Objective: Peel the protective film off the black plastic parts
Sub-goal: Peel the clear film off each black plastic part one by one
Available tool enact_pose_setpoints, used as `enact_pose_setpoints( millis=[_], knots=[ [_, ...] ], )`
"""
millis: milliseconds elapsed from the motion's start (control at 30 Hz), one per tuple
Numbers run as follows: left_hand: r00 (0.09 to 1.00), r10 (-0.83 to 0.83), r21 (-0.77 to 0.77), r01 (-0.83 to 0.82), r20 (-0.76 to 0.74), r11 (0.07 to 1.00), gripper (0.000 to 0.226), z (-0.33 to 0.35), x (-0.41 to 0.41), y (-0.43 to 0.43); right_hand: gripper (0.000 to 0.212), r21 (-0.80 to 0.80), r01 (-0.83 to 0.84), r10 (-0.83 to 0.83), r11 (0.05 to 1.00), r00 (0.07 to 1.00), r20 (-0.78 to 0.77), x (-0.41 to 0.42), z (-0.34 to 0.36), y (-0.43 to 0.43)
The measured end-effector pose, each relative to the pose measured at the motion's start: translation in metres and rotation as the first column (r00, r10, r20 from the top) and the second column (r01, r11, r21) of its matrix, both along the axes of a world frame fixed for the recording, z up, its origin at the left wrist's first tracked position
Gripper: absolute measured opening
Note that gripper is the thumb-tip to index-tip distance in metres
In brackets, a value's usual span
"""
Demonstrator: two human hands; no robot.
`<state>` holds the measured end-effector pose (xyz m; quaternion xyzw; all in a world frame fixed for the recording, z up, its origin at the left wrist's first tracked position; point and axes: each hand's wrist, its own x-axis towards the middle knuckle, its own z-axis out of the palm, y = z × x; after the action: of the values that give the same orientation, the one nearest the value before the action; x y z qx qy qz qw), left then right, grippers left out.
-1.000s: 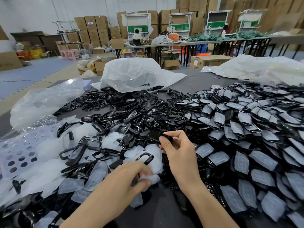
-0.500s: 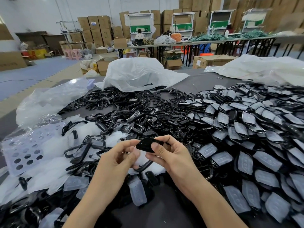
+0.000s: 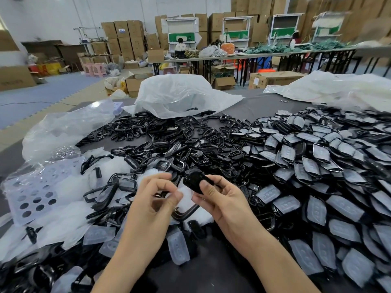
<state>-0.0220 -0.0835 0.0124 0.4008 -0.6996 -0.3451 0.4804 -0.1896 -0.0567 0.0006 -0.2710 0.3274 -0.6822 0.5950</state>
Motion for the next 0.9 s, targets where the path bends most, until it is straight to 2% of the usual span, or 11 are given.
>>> enact_pose_setpoints(
  millis=[133,233,367,433,500,600,700,800,900],
  knots=[
    [0.967,0.057,0.057,-0.044,-0.248,0.997,0.007,0.005,0.006,-0.004,0.028,0.030,0.115,-0.112,0.993,0.988,-0.104,-0.006,0.000,-0.002],
    [0.926,0.098,0.133,-0.052,-0.364,0.990,0.002,0.006,0.009,-0.007,0.009,0.021,0.179,-0.168,0.984,0.955,-0.245,-0.009,-0.002,-0.001],
    [0.954,0.088,0.128,-0.053,-0.288,0.990,0.009,0.003,0.008,-0.005,0.006,-0.033,0.247,-0.241,0.969,0.895,-0.377,-0.008,0.000,0.001],
    [0.961,0.069,0.116,-0.039,-0.268,0.992,0.008,0.003,0.005,-0.001,0.014,-0.062,0.257,-0.261,0.965,0.895,-0.363,-0.008,0.001,0.001],
    [0.962,0.044,0.115,-0.013,-0.269,0.993,0.008,0.004,0.000,0.002,0.013,-0.083,0.243,-0.257,0.967,0.916,-0.309,-0.008,0.003,0.001],
    [0.967,0.006,0.133,0.029,-0.254,0.991,0.006,0.004,-0.003,0.004,0.013,-0.084,0.108,-0.121,0.991,0.977,-0.174,-0.007,0.004,0.001],
    [0.976,-0.025,0.171,0.063,-0.217,0.983,0.008,0.002,-0.006,0.006,0.014,-0.049,-0.048,0.039,0.998,0.985,-0.169,-0.003,0.005,0.003],
    [0.991,-0.050,0.152,0.069,-0.123,0.986,0.015,-0.002,-0.006,0.006,0.016,-0.056,-0.091,0.081,0.994,0.983,-0.164,-0.003,0.005,0.004],
    [0.992,-0.100,0.130,0.110,-0.078,0.985,0.015,-0.002,-0.007,0.008,0.013,-0.050,-0.057,0.051,0.997,0.991,-0.125,-0.004,0.007,0.004]
  ],
)
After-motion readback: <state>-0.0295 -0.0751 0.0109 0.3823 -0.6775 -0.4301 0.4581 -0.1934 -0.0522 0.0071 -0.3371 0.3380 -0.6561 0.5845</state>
